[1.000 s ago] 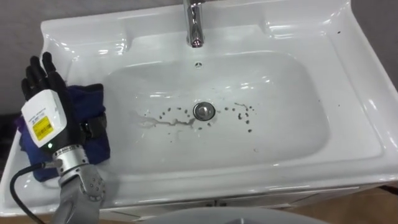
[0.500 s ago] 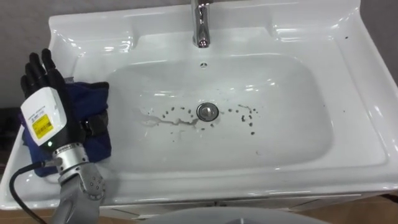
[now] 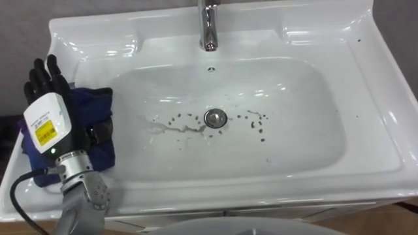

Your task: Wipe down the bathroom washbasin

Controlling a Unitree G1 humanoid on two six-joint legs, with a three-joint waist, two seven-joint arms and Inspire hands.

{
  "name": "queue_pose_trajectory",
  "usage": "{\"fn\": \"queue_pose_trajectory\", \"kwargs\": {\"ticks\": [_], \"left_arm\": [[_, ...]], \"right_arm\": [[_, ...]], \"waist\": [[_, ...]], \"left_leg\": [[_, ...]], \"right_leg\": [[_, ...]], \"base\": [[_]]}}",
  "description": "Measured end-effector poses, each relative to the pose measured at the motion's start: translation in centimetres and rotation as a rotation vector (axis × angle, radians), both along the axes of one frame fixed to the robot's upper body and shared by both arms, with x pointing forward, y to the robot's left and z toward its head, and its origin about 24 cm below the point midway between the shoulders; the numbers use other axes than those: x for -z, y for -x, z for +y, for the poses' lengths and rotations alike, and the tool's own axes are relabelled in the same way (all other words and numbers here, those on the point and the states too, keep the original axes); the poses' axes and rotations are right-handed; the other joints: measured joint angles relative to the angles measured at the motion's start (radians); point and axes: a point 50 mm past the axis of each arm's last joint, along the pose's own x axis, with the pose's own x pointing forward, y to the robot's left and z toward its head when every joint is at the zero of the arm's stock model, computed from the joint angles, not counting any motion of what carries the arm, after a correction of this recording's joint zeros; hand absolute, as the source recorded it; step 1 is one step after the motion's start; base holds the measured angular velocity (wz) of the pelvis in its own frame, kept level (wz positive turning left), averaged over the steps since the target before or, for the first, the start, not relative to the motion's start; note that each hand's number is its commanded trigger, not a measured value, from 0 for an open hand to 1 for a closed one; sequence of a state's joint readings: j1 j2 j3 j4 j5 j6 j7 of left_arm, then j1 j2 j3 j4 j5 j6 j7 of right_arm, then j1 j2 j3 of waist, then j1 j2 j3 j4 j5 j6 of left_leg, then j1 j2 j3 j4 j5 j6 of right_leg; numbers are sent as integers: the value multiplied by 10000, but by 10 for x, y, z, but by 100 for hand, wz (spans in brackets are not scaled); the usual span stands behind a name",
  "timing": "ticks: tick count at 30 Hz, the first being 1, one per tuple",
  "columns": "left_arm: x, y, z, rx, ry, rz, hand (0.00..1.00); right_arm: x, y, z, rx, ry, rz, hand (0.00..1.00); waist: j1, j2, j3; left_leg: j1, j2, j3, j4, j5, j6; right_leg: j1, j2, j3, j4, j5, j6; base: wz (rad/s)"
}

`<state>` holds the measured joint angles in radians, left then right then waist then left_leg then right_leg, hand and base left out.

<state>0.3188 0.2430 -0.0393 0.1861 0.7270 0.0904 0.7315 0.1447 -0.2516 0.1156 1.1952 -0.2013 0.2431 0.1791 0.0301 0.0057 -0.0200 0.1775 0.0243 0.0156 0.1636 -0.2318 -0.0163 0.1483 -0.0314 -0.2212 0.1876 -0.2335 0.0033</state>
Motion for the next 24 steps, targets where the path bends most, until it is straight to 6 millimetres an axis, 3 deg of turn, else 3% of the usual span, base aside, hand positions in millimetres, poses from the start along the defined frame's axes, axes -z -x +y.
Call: {"fn": "queue_pose_trajectory", "kwargs": {"ticks": [24], "left_arm": [[7, 0, 5, -312, 423, 459, 0]], "right_arm": [[0, 10, 2, -36, -118, 296, 0]], "waist": [[-9, 12, 4]], "left_leg": [[93, -13, 20, -3, 50, -60]], "right_leg": [[94, -11, 1, 1, -6, -11]], "base": [[0]]}}
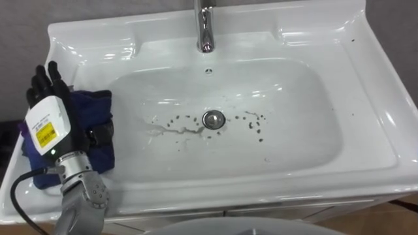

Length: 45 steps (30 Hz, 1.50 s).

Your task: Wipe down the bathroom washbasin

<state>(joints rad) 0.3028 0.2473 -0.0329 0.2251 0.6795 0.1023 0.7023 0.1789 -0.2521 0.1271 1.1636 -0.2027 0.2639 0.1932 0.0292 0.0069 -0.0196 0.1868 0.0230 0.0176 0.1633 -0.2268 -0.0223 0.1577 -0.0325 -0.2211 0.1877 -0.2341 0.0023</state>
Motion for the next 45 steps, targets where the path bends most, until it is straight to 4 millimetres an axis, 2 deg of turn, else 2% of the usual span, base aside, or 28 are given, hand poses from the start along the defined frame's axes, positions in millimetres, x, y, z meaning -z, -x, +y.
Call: {"fn": "queue_pose_trajectory", "kwargs": {"ticks": [10, 17, 27, 30, 33, 37, 45], "left_arm": [[9, 1, 6, -145, 19, 543, 0], [22, 1, 6, -422, 118, 958, 0], [23, 2, 7, -385, 182, 1128, 0], [23, 3, 11, -390, 55, 1210, 0], [25, 5, 14, -441, -20, 1379, 0], [27, 7, 17, -548, -75, 1512, 0], [28, 9, 18, -575, -92, 1633, 0]], "right_arm": [[-2, 2, -4, 438, 137, 231, 0], [-2, 2, -6, 543, 355, 289, 0], [-3, 7, -7, 44, 515, 820, 0], [-3, 8, -7, 58, 500, 1012, 0], [-4, 9, -7, 99, 451, 1086, 0], [-4, 11, -7, 226, 301, 1334, 0], [-5, 15, -6, 365, 119, 1674, 0]], "waist": [[-16, -10, -6], [-219, -20, -13], [-246, -11, -14], [-239, -14, -16], [-239, -22, -21], [-244, -26, -24], [-246, -25, -68]], "left_leg": [[22, 6, 17, -9, 122, -94], [149, 59, -73, -22, 132, -102], [194, 85, -36, -123, 133, -103], [239, 170, -35, -123, 137, -111], [292, 182, -35, -135, 185, -189], [300, 185, -32, -123, 195, -205], [334, 187, -33, -122, 202, -212]], "right_leg": [[-85, 20, 247, 54, -10, -69], [-16, 70, 226, 153, -6, -76], [-18, 125, 236, 146, -1, -84], [-32, 208, 263, 147, 32, -143], [-8, 216, 268, 148, 44, -167], [-40, 224, 313, 150, 5, -296], [-45, 228, 328, 158, -4, -320]], "base": [[-7], [-8], [-1], [-7], [-13], [-11], [-2]]}}
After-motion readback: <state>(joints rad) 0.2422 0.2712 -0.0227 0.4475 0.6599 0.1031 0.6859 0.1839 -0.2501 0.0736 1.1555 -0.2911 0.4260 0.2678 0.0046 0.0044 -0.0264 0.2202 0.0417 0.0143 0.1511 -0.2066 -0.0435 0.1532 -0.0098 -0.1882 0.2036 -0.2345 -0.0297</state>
